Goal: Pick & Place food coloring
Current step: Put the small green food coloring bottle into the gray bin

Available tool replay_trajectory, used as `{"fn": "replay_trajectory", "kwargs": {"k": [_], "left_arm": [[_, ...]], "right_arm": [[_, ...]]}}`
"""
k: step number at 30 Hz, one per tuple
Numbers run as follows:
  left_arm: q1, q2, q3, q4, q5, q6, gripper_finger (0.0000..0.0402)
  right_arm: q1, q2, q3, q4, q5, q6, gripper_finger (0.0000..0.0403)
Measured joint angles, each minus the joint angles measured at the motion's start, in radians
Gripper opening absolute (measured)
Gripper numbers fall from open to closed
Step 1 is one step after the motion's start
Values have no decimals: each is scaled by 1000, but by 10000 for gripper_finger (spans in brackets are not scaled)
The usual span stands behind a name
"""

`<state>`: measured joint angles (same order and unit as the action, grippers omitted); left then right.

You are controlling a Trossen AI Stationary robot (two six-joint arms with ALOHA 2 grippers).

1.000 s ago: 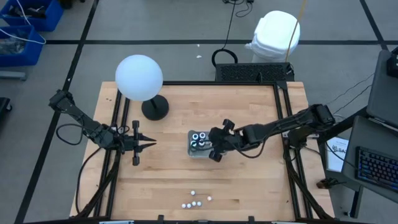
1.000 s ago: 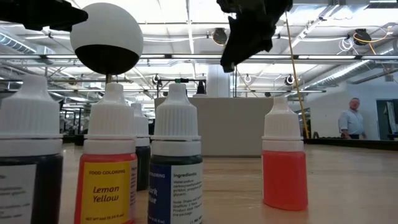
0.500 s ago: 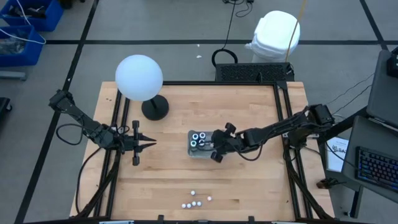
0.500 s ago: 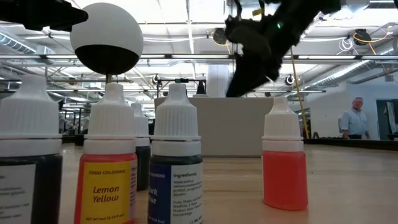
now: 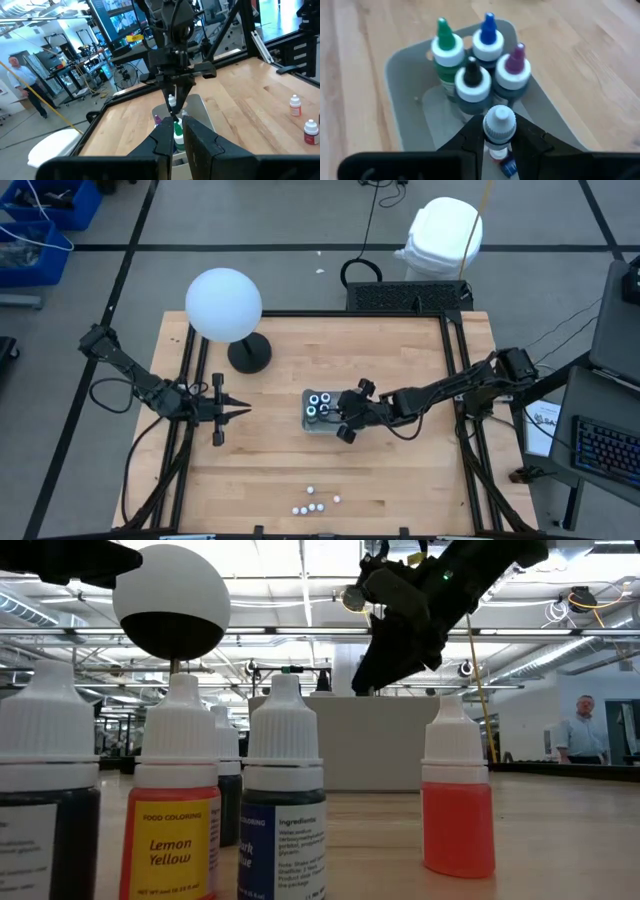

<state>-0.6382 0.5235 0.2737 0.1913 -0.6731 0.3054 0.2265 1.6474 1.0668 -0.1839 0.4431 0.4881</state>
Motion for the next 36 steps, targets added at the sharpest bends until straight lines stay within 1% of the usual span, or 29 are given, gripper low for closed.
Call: {"fn": "replay_trajectory", "kwargs": {"k": [3, 5, 6, 8, 10, 12, 14, 18, 21, 23, 25, 28, 32, 36], "left_arm": [[0, 0, 0, 4, 0, 0, 49], [0, 0, 0, 42, -4, -15, 49], [0, 0, 0, 63, 13, -29, 49], [0, 7, 0, 87, 106, -27, 52], [0, 33, 0, 135, 206, -10, 64], [0, 68, 0, 187, 261, 8, 83], [0, 111, 0, 228, 264, 19, 107], [22, 207, 0, 318, 263, 29, 163], [56, 301, 0, 435, 315, 25, 204], [79, 366, 0, 514, 335, 25, 227], [104, 424, 0, 568, 332, 22, 245], [136, 485, 0, 596, 332, 28, 263], [166, 513, 8, 595, 332, 22, 270], [170, 513, 8, 596, 332, 7, 271]], "right_arm": [[1, 0, 0, 2, 0, -3, 69], [1, 0, 0, 7, 2, -17, 69], [0, 0, 0, 20, 3, -35, 68], [0, 0, 0, 92, 4, -83, 65], [0, 0, 0, 205, 3, -150, 65], [1, -1, 1, 315, 3, -222, 66], [1, -3, 2, 391, 3, -280, 67], [1, -4, 2, 489, 2, -354, 64], [1, -4, 2, 525, 2, -381, 66], [1, -4, 2, 523, 2, -387, 68], [1, -4, 2, 522, 2, -388, 67], [9, -5, 2, 481, 1, -377, 65], [18, -10, 2, 336, 3, -317, 65], [18, -14, 2, 189, 55, -232, 65]]}}
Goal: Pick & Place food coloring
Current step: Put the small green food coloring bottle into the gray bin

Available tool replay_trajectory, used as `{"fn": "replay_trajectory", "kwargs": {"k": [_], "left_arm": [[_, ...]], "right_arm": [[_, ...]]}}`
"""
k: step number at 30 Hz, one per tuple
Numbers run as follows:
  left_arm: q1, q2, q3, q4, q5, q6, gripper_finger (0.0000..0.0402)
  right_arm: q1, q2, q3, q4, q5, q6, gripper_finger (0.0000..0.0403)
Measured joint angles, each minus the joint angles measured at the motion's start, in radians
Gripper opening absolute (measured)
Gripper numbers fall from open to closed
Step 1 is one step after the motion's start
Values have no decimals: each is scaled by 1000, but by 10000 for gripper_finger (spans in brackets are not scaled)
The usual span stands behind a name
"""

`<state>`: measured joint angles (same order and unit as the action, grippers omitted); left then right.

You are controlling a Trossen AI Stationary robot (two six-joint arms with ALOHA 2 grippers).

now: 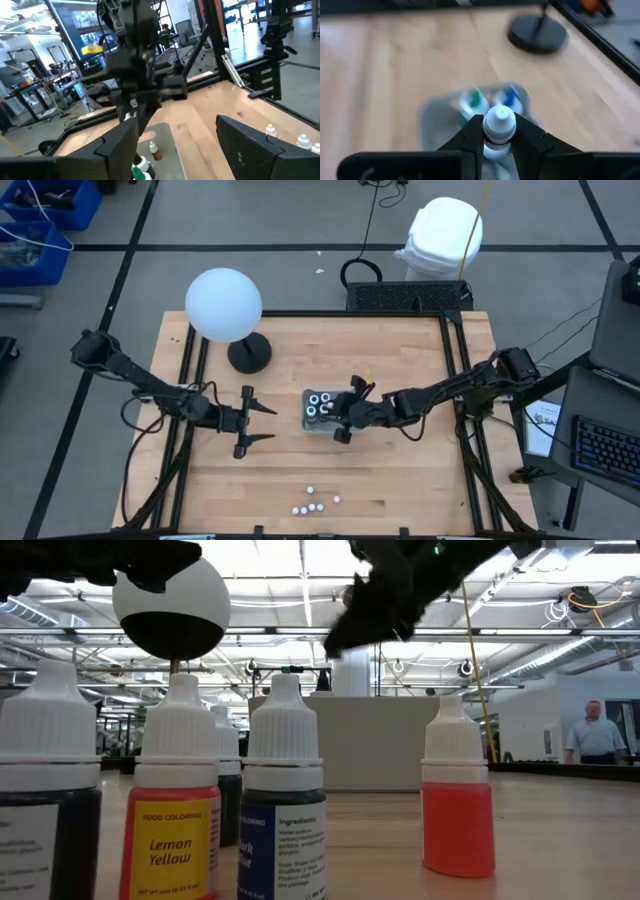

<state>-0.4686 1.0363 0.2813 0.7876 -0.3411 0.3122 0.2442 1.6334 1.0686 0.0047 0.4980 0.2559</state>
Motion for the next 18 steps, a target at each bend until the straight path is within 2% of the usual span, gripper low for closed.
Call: {"fn": "replay_trajectory", "kwargs": {"k": [5, 12, 18], "left_arm": [[0, -3, 0, 2, -4, 18, 271], [0, -3, 0, 0, -8, 24, 271], [0, -3, 0, -4, -8, 36, 271]], "right_arm": [[0, 4, 0, -51, 3, 82, 63], [34, 7, -2, -157, 80, 192, 63], [31, 7, -51, -131, 75, 239, 66]]}}
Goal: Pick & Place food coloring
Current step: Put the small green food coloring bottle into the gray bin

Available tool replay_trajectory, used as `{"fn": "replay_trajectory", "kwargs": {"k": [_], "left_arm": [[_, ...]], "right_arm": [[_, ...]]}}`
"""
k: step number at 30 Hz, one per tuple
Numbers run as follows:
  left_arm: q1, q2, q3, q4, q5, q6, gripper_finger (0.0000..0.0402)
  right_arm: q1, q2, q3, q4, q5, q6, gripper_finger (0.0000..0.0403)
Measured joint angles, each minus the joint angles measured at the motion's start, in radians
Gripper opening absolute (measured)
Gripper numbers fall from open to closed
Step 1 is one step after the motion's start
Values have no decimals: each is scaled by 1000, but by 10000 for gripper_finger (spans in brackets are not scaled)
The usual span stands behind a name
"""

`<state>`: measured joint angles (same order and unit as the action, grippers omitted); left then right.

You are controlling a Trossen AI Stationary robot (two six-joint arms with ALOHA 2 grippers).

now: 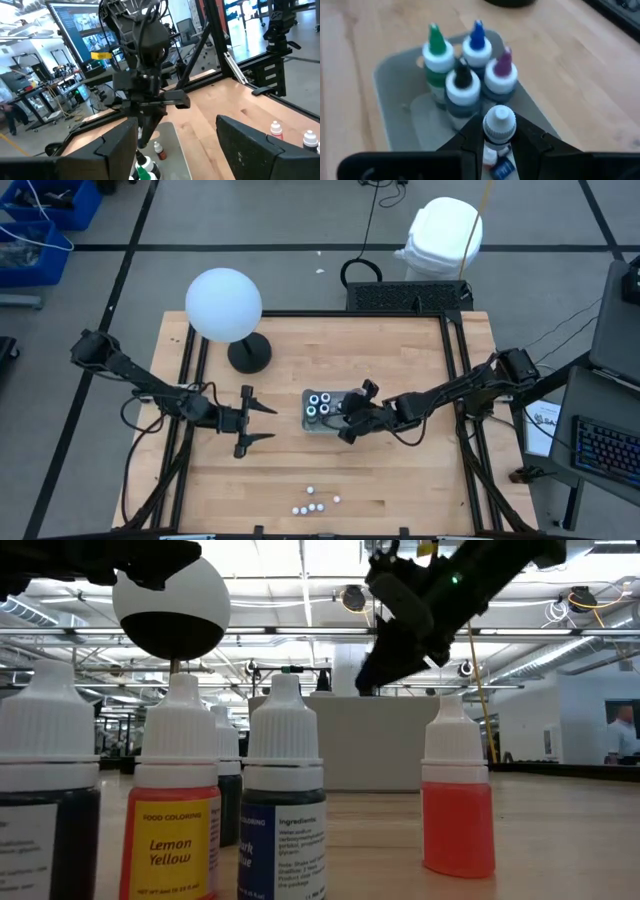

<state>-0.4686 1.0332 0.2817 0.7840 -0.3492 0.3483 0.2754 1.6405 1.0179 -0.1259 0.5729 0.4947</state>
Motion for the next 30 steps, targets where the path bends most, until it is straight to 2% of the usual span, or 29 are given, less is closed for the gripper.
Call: {"fn": "replay_trajectory", "kwargs": {"k": [4, 8, 11, 19, 24, 30], "left_arm": [[0, 0, 0, -1, -12, 11, 271], [0, -18, 0, -6, -80, 47, 271], [0, -40, 1, -19, -116, 50, 271], [0, -93, 1, -81, -116, 44, 271], [0, -99, 1, -86, -116, 60, 271], [0, -99, 1, -86, -128, 67, 271]], "right_arm": [[2, 0, -36, 18, -33, 21, 65], [-6, 0, -81, 103, -42, 22, 66], [-17, 0, -85, 97, -35, 31, 65], [-48, 7, -85, 109, -25, 43, 64], [-60, 23, -86, 173, -45, -9, 63], [-60, 36, -86, 136, -46, 11, 63]]}}
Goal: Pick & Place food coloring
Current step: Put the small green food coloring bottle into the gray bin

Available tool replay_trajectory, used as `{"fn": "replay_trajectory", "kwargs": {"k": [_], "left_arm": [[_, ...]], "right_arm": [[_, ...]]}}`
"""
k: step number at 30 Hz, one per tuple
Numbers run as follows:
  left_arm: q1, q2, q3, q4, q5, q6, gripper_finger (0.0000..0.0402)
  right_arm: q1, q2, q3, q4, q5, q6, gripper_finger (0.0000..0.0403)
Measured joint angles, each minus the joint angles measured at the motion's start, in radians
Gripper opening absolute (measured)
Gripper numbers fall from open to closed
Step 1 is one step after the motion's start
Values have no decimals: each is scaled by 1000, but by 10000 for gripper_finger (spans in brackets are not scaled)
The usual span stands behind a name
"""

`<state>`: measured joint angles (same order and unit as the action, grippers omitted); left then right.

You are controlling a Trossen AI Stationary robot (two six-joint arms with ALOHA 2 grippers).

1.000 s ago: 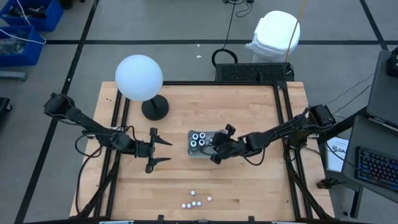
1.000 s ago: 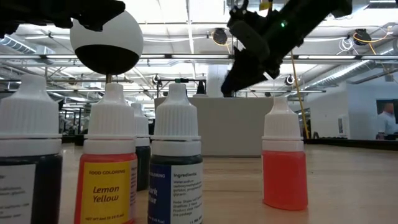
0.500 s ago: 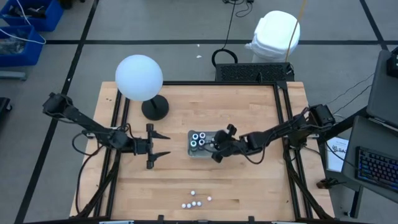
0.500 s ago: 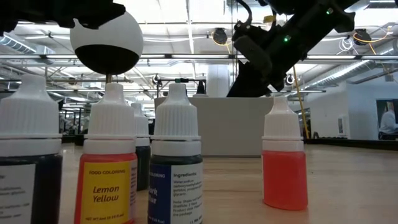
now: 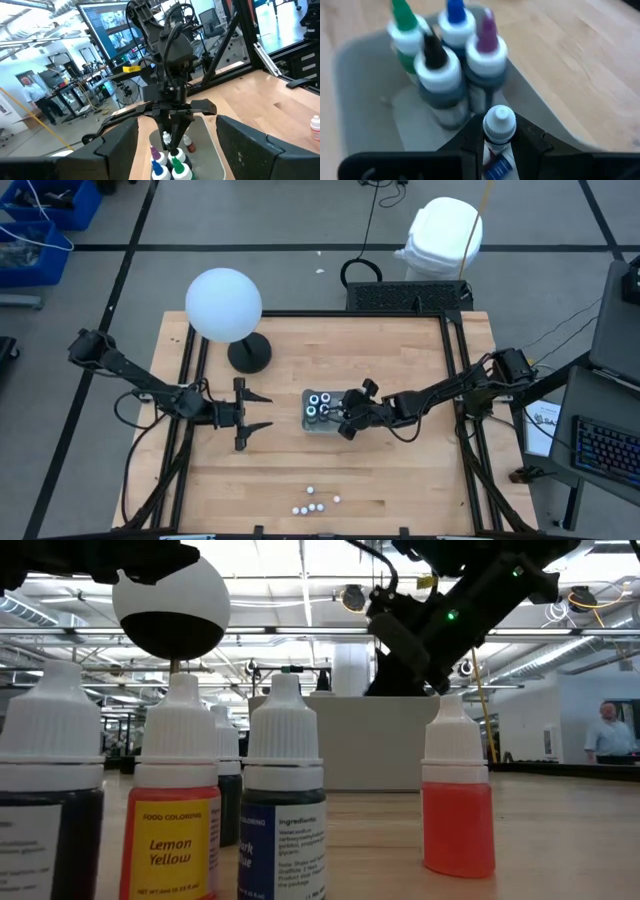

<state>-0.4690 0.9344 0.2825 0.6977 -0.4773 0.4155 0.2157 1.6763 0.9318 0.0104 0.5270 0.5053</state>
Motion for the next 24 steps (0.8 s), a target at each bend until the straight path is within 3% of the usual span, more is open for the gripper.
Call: {"fn": "replay_trajectory", "kwargs": {"k": [17, 24], "left_arm": [[-5, 0, 0, -15, -1, -2, 271], [-5, 0, 0, -23, 4, -1, 271]], "right_arm": [[-15, 8, 0, 0, -12, 7, 64], [-26, 8, 0, 1, -87, -25, 64]]}}
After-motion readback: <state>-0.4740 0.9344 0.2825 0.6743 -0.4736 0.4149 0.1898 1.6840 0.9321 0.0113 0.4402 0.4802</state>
